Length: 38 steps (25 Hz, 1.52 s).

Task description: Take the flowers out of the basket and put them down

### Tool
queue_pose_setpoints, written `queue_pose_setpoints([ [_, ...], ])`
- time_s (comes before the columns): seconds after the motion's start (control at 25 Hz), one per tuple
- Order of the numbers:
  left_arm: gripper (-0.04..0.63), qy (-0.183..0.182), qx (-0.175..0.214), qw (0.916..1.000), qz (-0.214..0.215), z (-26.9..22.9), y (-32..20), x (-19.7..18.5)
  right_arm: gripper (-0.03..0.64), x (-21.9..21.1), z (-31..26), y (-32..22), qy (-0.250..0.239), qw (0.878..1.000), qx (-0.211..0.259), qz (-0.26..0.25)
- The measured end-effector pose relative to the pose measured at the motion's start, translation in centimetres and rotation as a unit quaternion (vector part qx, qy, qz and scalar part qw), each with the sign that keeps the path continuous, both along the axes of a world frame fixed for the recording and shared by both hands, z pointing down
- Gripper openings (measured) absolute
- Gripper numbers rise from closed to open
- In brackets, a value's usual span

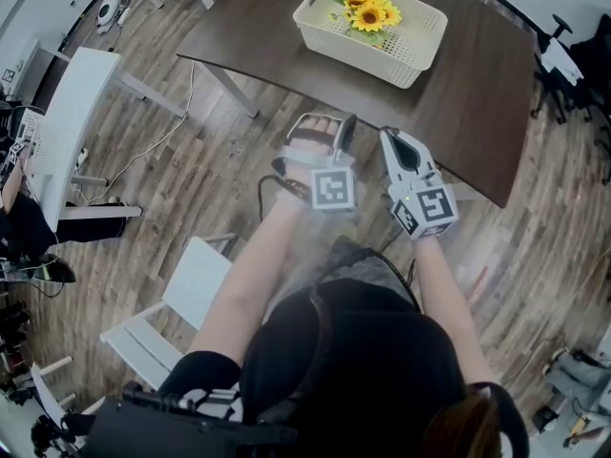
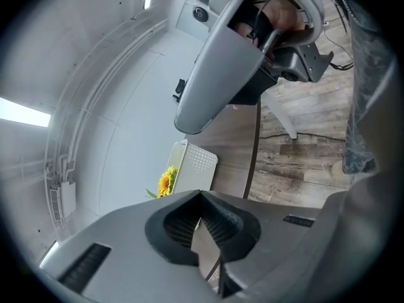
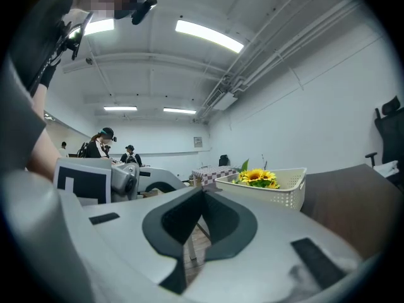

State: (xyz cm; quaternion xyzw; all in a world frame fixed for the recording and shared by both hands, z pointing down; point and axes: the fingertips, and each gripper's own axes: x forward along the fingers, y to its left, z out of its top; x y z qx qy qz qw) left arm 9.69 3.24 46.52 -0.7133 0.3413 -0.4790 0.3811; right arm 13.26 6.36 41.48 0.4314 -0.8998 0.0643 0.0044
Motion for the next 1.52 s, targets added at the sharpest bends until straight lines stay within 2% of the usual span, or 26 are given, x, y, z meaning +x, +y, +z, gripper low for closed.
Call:
queue_pose_setpoints([
  [0.64, 0.002, -0.012, 0.006, 0.9999, 0.001, 0.0, -5.1, 2.2, 0.003, 1.5, 0.4, -4.5, -0.001, 1.0, 0.0, -0.008],
  [0.96, 0.002, -0.015, 0.007, 0.9999, 0.0, -0.6, -7.7, 1.8, 0.003, 1.5, 0.2, -6.7, 0.001, 1.0, 0.004, -0.012],
  [1.52, 0.002, -0.008, 0.016, 0.9998, -0.004, -2.2, -15.2, 1.2, 0.003, 1.6, -0.6, -14.1, 0.008, 1.0, 0.003, -0.005],
])
